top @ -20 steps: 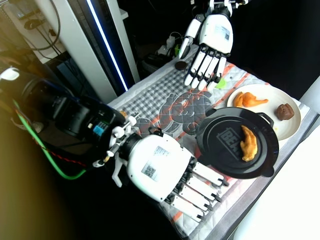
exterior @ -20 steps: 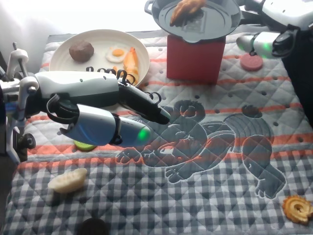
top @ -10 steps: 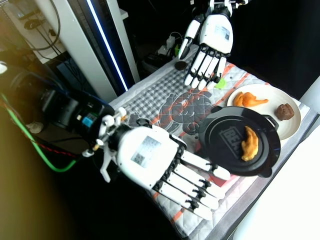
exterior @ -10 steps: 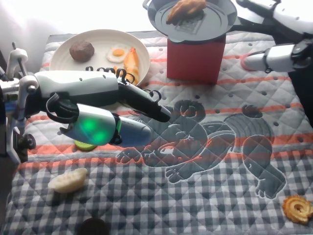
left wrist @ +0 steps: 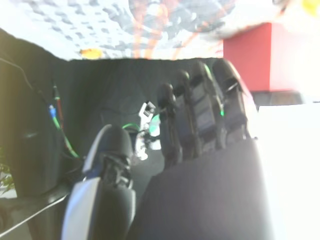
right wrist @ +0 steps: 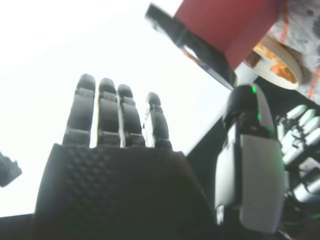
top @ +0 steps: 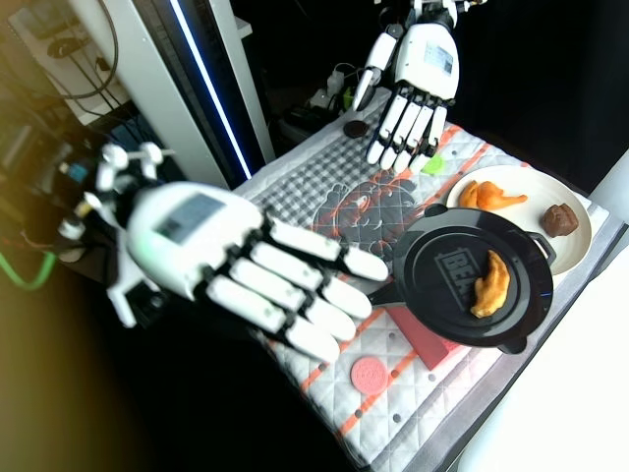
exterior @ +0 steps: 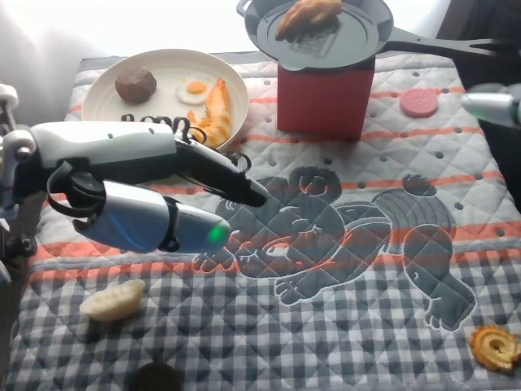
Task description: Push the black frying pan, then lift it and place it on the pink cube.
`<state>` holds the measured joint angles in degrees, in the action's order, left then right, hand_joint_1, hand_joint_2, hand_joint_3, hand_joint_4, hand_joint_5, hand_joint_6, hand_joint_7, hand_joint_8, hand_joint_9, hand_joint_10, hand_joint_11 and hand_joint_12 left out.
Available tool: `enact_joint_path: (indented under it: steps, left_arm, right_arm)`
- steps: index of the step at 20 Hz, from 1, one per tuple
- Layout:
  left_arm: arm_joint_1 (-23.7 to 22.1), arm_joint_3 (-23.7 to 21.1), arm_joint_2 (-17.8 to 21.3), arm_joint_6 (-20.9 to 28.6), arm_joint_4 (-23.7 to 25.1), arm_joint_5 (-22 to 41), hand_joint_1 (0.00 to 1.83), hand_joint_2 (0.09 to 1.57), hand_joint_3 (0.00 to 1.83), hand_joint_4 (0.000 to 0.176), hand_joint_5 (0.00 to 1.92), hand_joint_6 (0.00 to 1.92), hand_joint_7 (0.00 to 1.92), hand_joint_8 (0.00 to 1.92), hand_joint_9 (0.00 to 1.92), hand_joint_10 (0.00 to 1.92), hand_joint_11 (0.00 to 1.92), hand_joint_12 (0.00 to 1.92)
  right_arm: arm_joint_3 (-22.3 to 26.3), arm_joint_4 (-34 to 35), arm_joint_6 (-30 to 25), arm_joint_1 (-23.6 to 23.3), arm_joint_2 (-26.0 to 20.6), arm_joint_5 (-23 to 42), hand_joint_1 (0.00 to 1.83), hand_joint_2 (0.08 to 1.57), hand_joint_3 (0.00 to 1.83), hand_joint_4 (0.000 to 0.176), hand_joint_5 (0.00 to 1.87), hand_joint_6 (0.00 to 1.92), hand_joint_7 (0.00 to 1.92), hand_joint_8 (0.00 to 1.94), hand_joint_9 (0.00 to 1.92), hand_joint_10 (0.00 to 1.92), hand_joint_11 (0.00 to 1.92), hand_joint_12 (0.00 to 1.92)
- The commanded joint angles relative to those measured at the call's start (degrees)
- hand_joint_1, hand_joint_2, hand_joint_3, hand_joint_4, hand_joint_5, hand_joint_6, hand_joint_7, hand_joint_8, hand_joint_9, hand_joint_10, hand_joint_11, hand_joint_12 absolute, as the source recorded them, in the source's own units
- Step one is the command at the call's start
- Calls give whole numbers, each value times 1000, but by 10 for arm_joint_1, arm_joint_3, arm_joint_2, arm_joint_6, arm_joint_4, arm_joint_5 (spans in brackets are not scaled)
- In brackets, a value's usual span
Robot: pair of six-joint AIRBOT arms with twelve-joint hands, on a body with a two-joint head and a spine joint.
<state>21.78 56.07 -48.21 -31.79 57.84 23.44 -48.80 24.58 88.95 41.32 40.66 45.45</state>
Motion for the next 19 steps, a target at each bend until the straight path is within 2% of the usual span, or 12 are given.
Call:
enact_joint_path:
  steps: [1, 2, 4, 5, 6, 7, 8, 9, 12, 13, 15, 19]
  left_arm:
    - [-5, -3, 9, -10, -35, 47, 238, 1346, 5, 41, 395, 0, 444, 0, 391, 3, 0, 729]
    - [-4, -6, 12, -23, -48, 49, 217, 1354, 4, 56, 303, 0, 377, 0, 313, 0, 0, 589]
    - [-2, -6, 18, -45, -77, 55, 268, 1359, 0, 28, 301, 6, 377, 8, 312, 14, 0, 659]
    - [0, -7, 20, -58, -93, 61, 251, 1370, 2, 23, 313, 8, 382, 5, 324, 16, 0, 749]
    - [3, -10, 26, -72, -108, 67, 213, 1388, 4, 24, 259, 1, 319, 0, 275, 8, 0, 626]
    - [5, -14, 31, -86, -125, 73, 176, 1401, 4, 22, 198, 0, 256, 0, 220, 2, 0, 499]
    - [6, -16, 34, -95, -135, 76, 278, 1370, 0, 18, 182, 2, 229, 2, 201, 4, 0, 567]
    - [7, -16, 34, -104, -145, 78, 381, 1341, 0, 0, 176, 4, 191, 10, 205, 7, 0, 803]
    - [31, -16, 43, -141, -227, 106, 341, 1361, 0, 22, 30, 0, 9, 0, 34, 0, 0, 767]
    - [46, -17, 49, -165, -276, 131, 334, 1353, 0, 5, 30, 2, 1, 0, 34, 4, 0, 851]
    - [84, -19, 61, -198, -361, 191, 78, 1337, 0, 0, 0, 0, 0, 0, 0, 0, 0, 108]
    - [124, -21, 61, -227, -434, 260, 86, 1267, 0, 0, 0, 0, 0, 0, 0, 0, 0, 0]
  right_arm:
    - [7, -16, -18, 9, -11, 106, 436, 1038, 0, 175, 0, 0, 0, 0, 0, 0, 0, 0]
    - [11, -24, -45, 27, -17, 126, 449, 1048, 0, 176, 0, 0, 0, 0, 0, 0, 0, 0]
    - [12, -34, -115, 77, -24, 173, 468, 1065, 3, 176, 0, 0, 0, 0, 0, 0, 0, 0]
    - [19, -34, -131, 104, -31, 202, 553, 1084, 9, 146, 0, 0, 0, 0, 0, 0, 0, 0]
    - [26, -34, -144, 124, -37, 226, 562, 1076, 4, 130, 0, 0, 0, 0, 0, 0, 0, 0]
    - [36, -34, -160, 148, -45, 261, 543, 1066, 0, 131, 0, 0, 0, 0, 0, 0, 0, 0]
    - [40, -34, -175, 167, -49, 286, 510, 1072, 2, 121, 0, 0, 0, 0, 0, 0, 0, 0]
    - [41, -34, -193, 182, -50, 305, 413, 1089, 9, 133, 0, 0, 0, 0, 0, 0, 0, 0]
    - [41, -29, -261, 233, -53, 387, 385, 1101, 7, 80, 0, 0, 0, 0, 0, 0, 0, 0]
    - [42, -29, -272, 241, -55, 405, 409, 1110, 9, 71, 0, 0, 0, 0, 0, 0, 0, 0]
    - [52, -28, -283, 250, -62, 439, 426, 1097, 0, 80, 0, 0, 0, 0, 0, 0, 0, 0]
    - [67, -24, -285, 284, -71, 504, 515, 1045, 0, 86, 0, 0, 0, 0, 0, 0, 0, 0]
